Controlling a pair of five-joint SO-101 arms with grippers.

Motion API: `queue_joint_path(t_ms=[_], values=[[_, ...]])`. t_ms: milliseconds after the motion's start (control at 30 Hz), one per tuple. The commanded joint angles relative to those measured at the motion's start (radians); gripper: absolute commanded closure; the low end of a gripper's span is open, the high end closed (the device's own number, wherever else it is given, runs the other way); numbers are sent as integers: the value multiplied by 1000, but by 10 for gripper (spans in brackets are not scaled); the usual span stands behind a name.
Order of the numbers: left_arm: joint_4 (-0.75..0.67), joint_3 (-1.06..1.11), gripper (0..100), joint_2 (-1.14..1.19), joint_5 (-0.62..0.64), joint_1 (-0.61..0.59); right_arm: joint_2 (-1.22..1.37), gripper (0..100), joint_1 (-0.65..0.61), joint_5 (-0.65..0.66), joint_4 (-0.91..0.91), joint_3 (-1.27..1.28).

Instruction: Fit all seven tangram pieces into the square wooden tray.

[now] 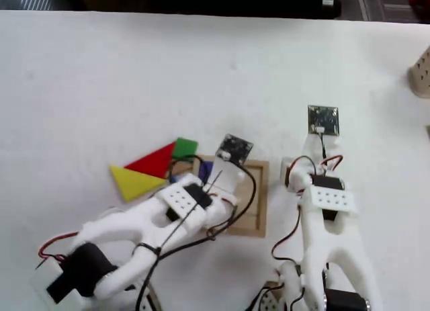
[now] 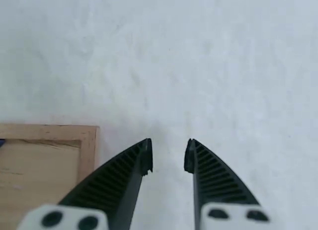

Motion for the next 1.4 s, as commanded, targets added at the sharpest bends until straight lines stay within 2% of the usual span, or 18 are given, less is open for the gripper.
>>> queue_joint_path(t_ms=[0, 267, 467, 600, 800, 1033, 1133, 1367], values=[[48, -17, 977, 1, -14, -44, -4, 879, -10, 29, -24, -46], [54, -25, 977, -28, -14, -42, -4, 879, -10, 29, -24, -46], [60, 44, 977, -259, -15, -90, -4, 879, -10, 29, -24, -46], [54, 109, 977, -466, -15, -232, -4, 879, -10, 29, -24, -46], [54, 167, 976, -667, -15, -544, -4, 879, -10, 29, -22, -46], [52, 187, 976, -627, -15, -881, -2, 879, -10, 29, -21, -40], [-2, 187, 976, -581, -15, -1001, -4, 879, -15, 31, -22, -32], [-158, 143, 976, -418, -14, -1121, -4, 881, -41, 75, -19, -18]])
